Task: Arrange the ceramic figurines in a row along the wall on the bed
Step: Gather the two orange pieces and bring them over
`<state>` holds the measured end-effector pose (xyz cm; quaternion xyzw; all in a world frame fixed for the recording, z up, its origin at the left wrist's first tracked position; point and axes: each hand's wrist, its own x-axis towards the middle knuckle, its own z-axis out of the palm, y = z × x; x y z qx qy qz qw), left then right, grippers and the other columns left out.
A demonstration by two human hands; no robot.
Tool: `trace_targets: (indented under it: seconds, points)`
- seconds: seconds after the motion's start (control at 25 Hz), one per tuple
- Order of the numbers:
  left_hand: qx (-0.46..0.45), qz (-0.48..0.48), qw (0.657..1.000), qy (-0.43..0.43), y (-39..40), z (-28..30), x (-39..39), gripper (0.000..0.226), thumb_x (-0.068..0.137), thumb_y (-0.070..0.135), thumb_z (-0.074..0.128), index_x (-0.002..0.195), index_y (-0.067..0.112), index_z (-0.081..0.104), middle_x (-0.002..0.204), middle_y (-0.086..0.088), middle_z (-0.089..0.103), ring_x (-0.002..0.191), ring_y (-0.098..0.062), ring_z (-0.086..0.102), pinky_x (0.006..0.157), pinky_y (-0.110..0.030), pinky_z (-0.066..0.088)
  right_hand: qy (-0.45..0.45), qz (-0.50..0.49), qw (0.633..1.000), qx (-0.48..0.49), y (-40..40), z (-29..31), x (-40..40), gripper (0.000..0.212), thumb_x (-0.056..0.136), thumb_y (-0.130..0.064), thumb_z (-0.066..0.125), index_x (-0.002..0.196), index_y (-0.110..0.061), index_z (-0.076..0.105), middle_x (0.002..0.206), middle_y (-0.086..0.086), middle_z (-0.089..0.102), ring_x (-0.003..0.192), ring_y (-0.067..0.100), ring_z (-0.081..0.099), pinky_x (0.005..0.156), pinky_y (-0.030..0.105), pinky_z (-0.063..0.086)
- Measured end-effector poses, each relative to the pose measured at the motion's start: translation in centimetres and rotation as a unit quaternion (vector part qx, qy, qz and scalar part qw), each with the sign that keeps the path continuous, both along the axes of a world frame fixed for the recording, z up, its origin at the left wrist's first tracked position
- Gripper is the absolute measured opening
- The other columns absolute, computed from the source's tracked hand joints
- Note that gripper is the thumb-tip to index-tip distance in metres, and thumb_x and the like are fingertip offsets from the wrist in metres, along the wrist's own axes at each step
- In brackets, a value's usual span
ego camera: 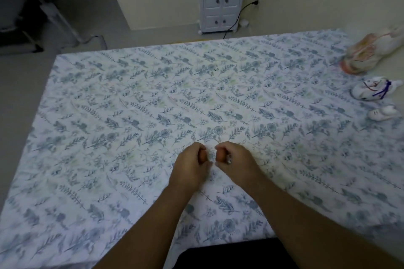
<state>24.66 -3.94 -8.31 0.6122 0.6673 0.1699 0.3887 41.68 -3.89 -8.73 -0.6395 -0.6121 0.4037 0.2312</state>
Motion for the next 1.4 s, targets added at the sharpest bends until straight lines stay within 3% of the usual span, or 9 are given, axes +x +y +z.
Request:
trace_targets:
  seconds: [0.08, 0.24, 0.64, 0.76, 0.92, 1.0, 1.08, 1.2, 1.4]
  points:
    - [-0.004, -0.003, 1.0, -0.015, 0.7, 0.5, 1.5, 0.029, 0.081, 0.017, 0.073, 0.091, 0.036, 0.054, 0.075, 0.01, 0.063, 0.07, -0.008, 0.061, 0.056, -0.02, 0.048, -0.002, -0.045, 0.999, 0.03, 0.0, 0.3, 1.3, 0.027, 0.081, -0.004, 0.076, 0.103, -0.018, 0.072, 0.092, -0.002, 0.071, 0.089, 0.014, 0.066, 0.081, 0.035, 0.057]
    - [0.035, -0.086, 0.994, -0.052, 3.4, 1.9, 10.0, 0.026, 0.08, 0.008, 0.074, 0.087, 0.028, 0.06, 0.08, 0.006, 0.067, 0.079, -0.011, 0.065, 0.072, -0.031, 0.056, 0.019, -0.193, 0.98, 0.035, -0.5, 1.0, 10.4, 0.032, 0.081, -0.01, 0.08, 0.109, -0.023, 0.071, 0.102, -0.006, 0.067, 0.098, 0.012, 0.066, 0.085, 0.032, 0.059]
    - [0.099, -0.327, 0.931, -0.129, 7.3, 1.2, 43.0, 0.036, 0.087, 0.007, 0.073, 0.123, 0.01, 0.068, 0.117, -0.01, 0.071, 0.106, -0.022, 0.066, 0.095, -0.033, 0.053, -0.055, -0.494, 0.866, 0.053, -3.5, -0.8, 39.1, 0.022, 0.09, -0.013, 0.075, 0.112, -0.014, 0.072, 0.108, 0.011, 0.075, 0.101, 0.028, 0.071, 0.088, 0.046, 0.06]
    - [0.099, -0.338, 0.926, -0.138, 7.8, -0.1, 48.8, 0.043, 0.087, 0.009, 0.073, 0.128, 0.012, 0.065, 0.115, -0.01, 0.072, 0.106, -0.021, 0.067, 0.092, -0.026, 0.053, -0.058, -0.519, 0.852, 0.046, -4.3, -2.2, 42.9, 0.023, 0.089, -0.018, 0.076, 0.112, -0.019, 0.072, 0.106, 0.005, 0.075, 0.099, 0.024, 0.07, 0.087, 0.043, 0.059]
    - [0.068, -0.318, 0.937, -0.129, 8.1, -2.2, 51.7, 0.048, 0.084, 0.019, 0.076, 0.13, 0.023, 0.062, 0.106, 0.001, 0.074, 0.096, -0.009, 0.066, 0.08, -0.005, 0.042, -0.025, -0.523, 0.851, 0.044, -5.2, -3.4, 44.1, 0.028, 0.084, -0.024, 0.082, 0.11, -0.025, 0.072, 0.093, -0.014, 0.068, 0.086, 0.003, 0.065, 0.079, 0.02, 0.051]
    - [0.056, -0.312, 0.938, -0.136, 8.1, -2.7, 51.9, 0.05, 0.083, 0.021, 0.077, 0.13, 0.025, 0.061, 0.097, 0.011, 0.07, 0.091, -0.003, 0.064, 0.075, 0.003, 0.038, -0.041, -0.522, 0.85, 0.053, -5.4, -3.6, 44.0, 0.019, 0.085, -0.025, 0.081, 0.102, -0.025, 0.073, 0.087, -0.012, 0.068, 0.083, 0.007, 0.066, 0.076, 0.022, 0.052]
    - [0.046, -0.32, 0.936, -0.139, 8.1, -2.7, 51.7, 0.053, 0.082, 0.021, 0.079, 0.131, 0.026, 0.06, 0.09, 0.018, 0.067, 0.09, -0.001, 0.064, 0.076, 0.002, 0.04, -0.048, -0.515, 0.854, 0.058, -5.6, -3.4, 43.8, 0.012, 0.085, -0.021, 0.08, 0.093, -0.023, 0.072, 0.087, -0.008, 0.071, 0.083, 0.011, 0.066, 0.075, 0.026, 0.055]
    - [0.041, -0.334, 0.932, -0.138, 7.9, -2.6, 51.6, 0.055, 0.082, 0.02, 0.079, 0.133, 0.026, 0.059, 0.096, 0.012, 0.072, 0.093, -0.003, 0.068, 0.084, -0.009, 0.049, -0.06, -0.489, 0.867, 0.072, -6.1, -2.9, 43.2, 0.008, 0.088, -0.012, 0.077, 0.086, -0.016, 0.07, 0.083, -0.002, 0.071, 0.079, 0.011, 0.066, 0.073, 0.029, 0.058]
    - [0.045, -0.326, 0.935, -0.136, 7.4, -2.8, 51.6, 0.057, 0.081, 0.014, 0.079, 0.133, 0.023, 0.059, 0.106, 0.007, 0.072, 0.096, -0.004, 0.066, 0.079, 0.004, 0.04, -0.067, -0.463, 0.881, 0.075, -6.5, -2.9, 43.3, 0.011, 0.086, -0.009, 0.077, 0.083, -0.015, 0.068, 0.081, -0.002, 0.069, 0.08, 0.011, 0.066, 0.071, 0.019, 0.053]
